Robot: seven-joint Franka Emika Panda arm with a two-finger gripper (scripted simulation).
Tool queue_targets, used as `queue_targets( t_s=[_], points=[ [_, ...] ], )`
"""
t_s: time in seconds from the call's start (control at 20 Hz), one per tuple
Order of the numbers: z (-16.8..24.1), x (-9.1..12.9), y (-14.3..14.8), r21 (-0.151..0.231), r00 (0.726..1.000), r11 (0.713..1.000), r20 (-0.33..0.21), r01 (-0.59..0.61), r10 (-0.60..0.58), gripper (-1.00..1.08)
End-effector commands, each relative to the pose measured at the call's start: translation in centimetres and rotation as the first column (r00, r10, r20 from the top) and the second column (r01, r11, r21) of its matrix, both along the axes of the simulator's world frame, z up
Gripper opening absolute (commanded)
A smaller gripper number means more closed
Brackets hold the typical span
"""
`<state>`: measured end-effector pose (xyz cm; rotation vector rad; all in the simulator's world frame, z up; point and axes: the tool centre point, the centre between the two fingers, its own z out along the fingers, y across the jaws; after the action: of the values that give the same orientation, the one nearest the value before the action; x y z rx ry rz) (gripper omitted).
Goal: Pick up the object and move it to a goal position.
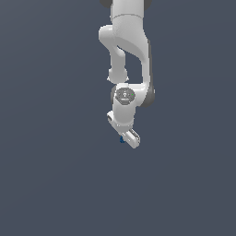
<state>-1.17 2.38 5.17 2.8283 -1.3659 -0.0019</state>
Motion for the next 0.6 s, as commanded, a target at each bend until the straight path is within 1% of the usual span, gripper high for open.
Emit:
queue_targets(
  t_s=[0.0,0.25,0.55],
  points=[
    [1.0,0.1,-0.2,0.0,1.0,1.0,0.001,0.0,0.0,-1.0],
    [4.3,0.1,-0.8,0.0,1.0,1.0,0.001,0.0,0.0,-1.0],
    [10.0,0.3,-2.0,0.001,1.0,1.0,0.001,0.001,-0.001,-1.0]
  ],
)
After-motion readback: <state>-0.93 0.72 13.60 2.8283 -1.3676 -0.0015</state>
